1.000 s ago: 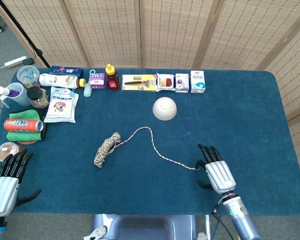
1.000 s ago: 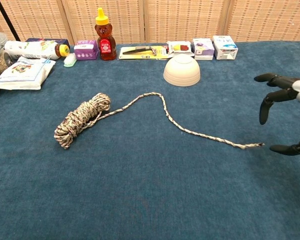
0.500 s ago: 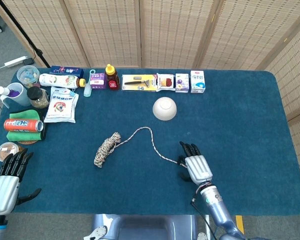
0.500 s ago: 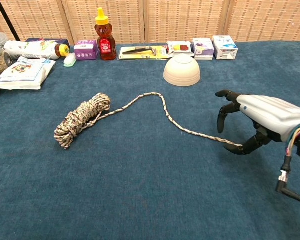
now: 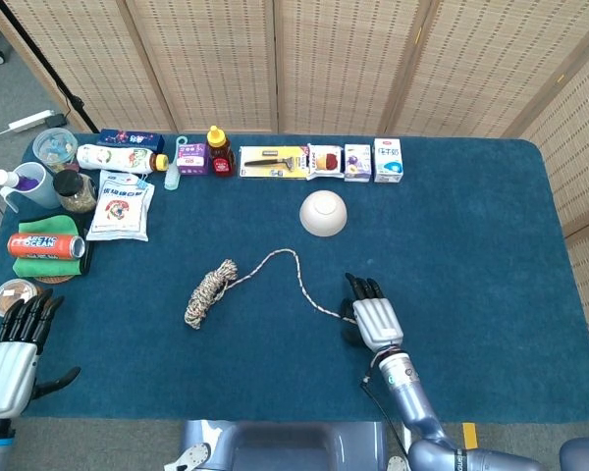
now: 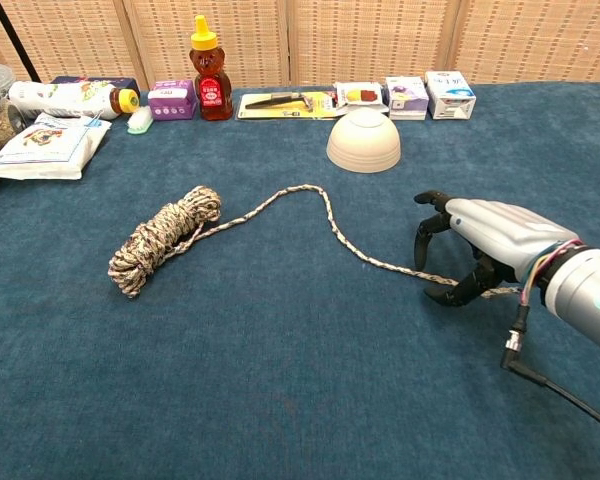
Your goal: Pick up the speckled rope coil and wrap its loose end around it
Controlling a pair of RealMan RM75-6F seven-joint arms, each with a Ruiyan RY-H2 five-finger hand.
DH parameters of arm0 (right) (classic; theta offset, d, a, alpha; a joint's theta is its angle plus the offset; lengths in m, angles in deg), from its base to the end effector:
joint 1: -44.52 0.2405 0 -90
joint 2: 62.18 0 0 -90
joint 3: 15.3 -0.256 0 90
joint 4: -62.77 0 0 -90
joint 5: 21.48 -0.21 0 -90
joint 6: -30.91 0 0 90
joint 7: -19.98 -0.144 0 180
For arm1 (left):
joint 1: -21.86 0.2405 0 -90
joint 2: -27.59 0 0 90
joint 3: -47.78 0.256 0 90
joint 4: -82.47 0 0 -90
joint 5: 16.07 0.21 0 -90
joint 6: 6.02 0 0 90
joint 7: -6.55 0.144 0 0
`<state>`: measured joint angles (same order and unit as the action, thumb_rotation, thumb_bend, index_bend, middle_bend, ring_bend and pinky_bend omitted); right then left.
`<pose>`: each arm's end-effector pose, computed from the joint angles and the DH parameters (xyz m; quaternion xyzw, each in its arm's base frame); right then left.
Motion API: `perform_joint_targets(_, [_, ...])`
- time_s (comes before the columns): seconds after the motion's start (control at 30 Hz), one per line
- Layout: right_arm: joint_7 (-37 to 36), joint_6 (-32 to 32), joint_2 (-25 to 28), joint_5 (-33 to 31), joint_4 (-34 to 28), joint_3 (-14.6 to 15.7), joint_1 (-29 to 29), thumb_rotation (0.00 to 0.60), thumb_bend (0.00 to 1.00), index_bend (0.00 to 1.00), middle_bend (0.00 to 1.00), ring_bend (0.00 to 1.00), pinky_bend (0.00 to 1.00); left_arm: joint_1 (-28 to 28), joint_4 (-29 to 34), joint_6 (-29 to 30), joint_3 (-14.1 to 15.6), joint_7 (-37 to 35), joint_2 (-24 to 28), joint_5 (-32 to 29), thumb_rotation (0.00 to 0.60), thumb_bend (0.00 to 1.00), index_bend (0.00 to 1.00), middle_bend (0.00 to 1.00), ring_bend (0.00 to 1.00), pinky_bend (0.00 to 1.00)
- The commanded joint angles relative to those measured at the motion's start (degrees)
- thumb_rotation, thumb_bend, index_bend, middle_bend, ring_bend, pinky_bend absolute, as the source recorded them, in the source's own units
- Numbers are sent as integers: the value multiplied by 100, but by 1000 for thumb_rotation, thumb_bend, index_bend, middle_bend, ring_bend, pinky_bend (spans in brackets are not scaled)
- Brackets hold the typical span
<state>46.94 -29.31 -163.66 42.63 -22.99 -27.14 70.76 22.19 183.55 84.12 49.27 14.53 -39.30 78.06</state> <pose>-0.1732 -0.2714 -0.0682 0.6730 -0.4836 0.3594 0.4290 -0.2712 0.1367 0.1304 -0.6005 -0.3971 -0.4142 0.5570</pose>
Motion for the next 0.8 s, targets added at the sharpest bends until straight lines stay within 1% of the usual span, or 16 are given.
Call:
perform_joint_targets(0.03, [36,-39,-44,-32,37,-22,51,600,372,475,0,0,0,-9,3,-13,-9,-8,5,-19,600,89,0,0,0,0])
perform_joint_targets(0.8, [209,-159,-232,-444,141,2,343,600,397,488,0,0,0,-1,6,34,-10,-67,34,-32,600,89,0,0,0,0])
